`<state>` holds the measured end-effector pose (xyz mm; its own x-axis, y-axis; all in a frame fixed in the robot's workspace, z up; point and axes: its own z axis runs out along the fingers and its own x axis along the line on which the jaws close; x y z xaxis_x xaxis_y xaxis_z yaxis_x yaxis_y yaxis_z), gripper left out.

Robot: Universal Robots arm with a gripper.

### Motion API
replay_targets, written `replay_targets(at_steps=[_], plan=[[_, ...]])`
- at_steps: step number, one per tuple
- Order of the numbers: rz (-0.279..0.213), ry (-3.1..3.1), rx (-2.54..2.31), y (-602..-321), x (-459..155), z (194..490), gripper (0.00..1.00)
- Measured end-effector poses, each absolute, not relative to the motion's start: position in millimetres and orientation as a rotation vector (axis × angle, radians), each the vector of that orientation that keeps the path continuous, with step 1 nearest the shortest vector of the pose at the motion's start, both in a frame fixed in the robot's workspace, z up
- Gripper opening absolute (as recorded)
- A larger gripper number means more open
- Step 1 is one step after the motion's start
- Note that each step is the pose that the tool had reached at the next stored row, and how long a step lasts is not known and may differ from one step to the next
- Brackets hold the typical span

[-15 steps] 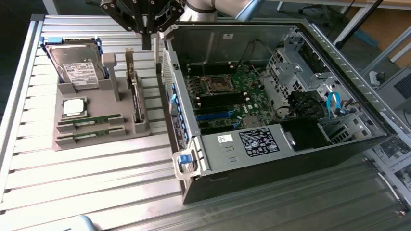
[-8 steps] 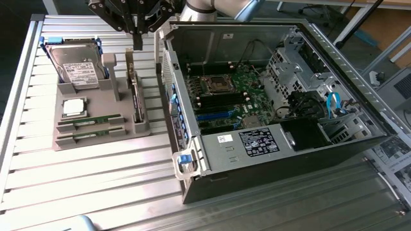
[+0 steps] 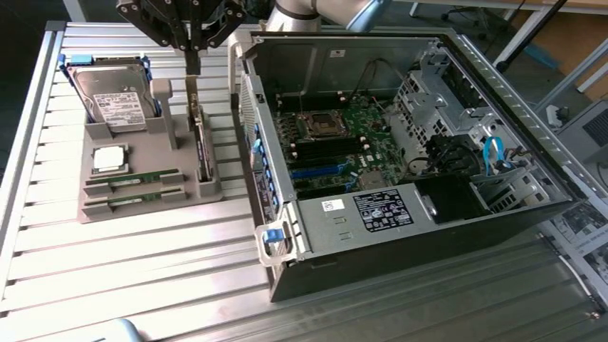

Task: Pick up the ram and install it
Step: 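Reach for the ram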

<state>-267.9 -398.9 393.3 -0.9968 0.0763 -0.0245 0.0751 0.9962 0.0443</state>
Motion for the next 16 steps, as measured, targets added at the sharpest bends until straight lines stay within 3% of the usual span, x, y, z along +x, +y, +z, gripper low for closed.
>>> replay_targets(at_steps=[16], plan=[[0.068,3.112,0.118,-399,-292,393,0.11]])
